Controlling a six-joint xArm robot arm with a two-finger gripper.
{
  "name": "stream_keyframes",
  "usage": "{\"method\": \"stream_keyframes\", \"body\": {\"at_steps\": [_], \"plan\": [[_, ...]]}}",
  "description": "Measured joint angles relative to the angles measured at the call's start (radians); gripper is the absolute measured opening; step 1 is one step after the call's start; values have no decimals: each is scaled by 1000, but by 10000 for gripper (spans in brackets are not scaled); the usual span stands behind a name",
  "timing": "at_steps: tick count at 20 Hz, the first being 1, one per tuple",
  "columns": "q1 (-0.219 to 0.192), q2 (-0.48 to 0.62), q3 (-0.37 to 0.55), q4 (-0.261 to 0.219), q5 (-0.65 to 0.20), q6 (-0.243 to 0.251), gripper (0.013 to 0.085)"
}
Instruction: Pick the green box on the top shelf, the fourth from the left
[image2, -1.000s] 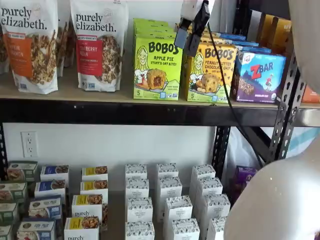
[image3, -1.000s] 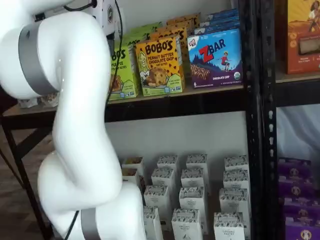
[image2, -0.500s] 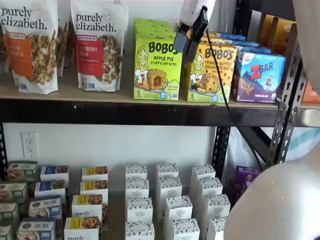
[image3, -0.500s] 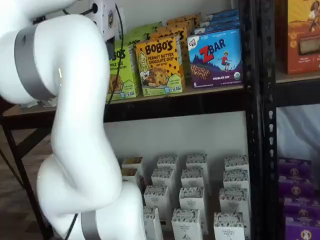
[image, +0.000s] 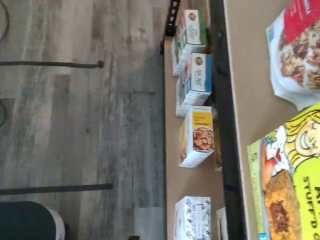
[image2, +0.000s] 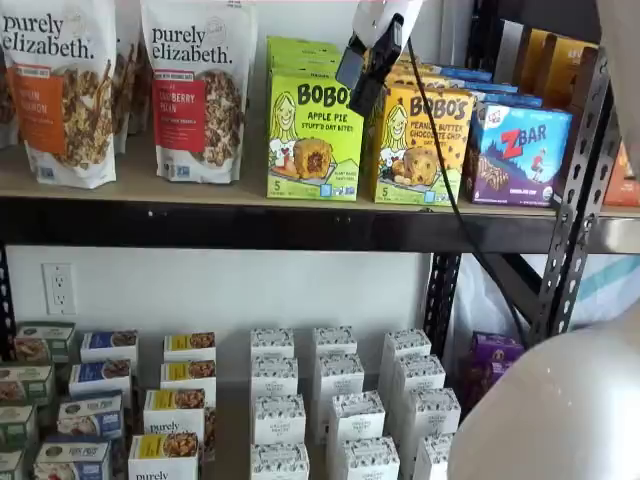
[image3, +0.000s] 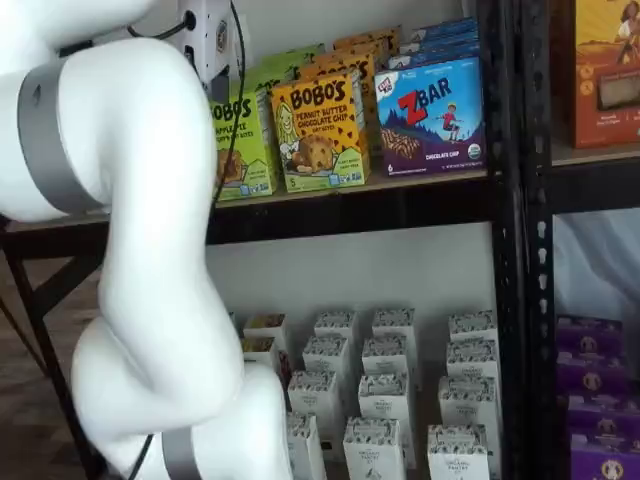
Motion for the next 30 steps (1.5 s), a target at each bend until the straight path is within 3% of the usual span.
{"method": "stream_keyframes", "body": {"at_steps": [9, 20, 30], "plan": [[-32, 62, -78, 30, -28, -19, 850], [-26, 160, -172, -14, -77, -21, 850], [-33, 229, -218, -56, -64, -42, 850]]}}
